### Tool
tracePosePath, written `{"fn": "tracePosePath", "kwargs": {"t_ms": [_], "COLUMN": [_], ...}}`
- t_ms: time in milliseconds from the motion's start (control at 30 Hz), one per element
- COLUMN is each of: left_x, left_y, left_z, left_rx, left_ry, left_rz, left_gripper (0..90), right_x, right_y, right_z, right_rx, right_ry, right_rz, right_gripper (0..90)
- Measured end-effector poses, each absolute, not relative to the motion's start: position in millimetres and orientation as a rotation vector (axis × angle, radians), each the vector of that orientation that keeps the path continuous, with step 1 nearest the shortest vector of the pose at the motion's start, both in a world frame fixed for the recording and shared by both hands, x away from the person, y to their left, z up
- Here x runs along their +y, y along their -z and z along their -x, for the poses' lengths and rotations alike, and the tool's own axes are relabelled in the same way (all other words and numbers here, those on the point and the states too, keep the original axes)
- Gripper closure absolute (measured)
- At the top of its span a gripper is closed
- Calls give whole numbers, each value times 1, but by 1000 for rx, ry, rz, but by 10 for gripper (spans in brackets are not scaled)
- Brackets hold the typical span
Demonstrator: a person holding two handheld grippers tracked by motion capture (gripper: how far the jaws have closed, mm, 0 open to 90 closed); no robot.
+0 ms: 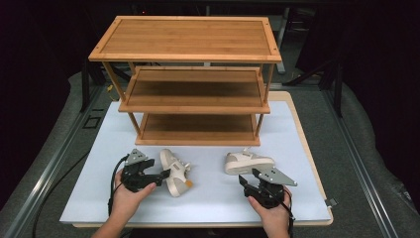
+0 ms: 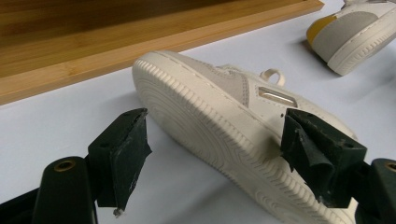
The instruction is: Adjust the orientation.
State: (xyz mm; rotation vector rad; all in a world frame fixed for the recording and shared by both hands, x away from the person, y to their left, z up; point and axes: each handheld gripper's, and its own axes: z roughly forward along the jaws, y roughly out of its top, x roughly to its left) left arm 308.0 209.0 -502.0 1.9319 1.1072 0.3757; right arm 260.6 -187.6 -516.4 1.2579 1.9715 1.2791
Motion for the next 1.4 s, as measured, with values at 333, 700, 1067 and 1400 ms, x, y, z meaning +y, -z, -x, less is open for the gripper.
{"fn": "tracePosePath", "kwargs": {"t_ms": [333, 700, 1067, 1400], "left_x": [234, 256, 257, 237], "left_y": [506, 524, 510, 507], "left_z": [-292, -279, -271, -266], "left_rx": [1174, 1257, 1271, 1206], "left_ry": [-389, -351, -382, -362], "left_rz": [-1931, -1960, -1899, -1897], "left_gripper": [307, 449, 448, 417], "right_x": [-193, -193, -196, -196], "right_y": [516, 515, 516, 516], "right_z": [-259, -257, -257, -258], "right_rx": [1950, 1952, 1944, 1943], "right_ry": [-1293, -1299, -1311, -1327], "right_rz": [-1292, -1296, -1304, -1311], "right_gripper": [439, 439, 439, 439]}}
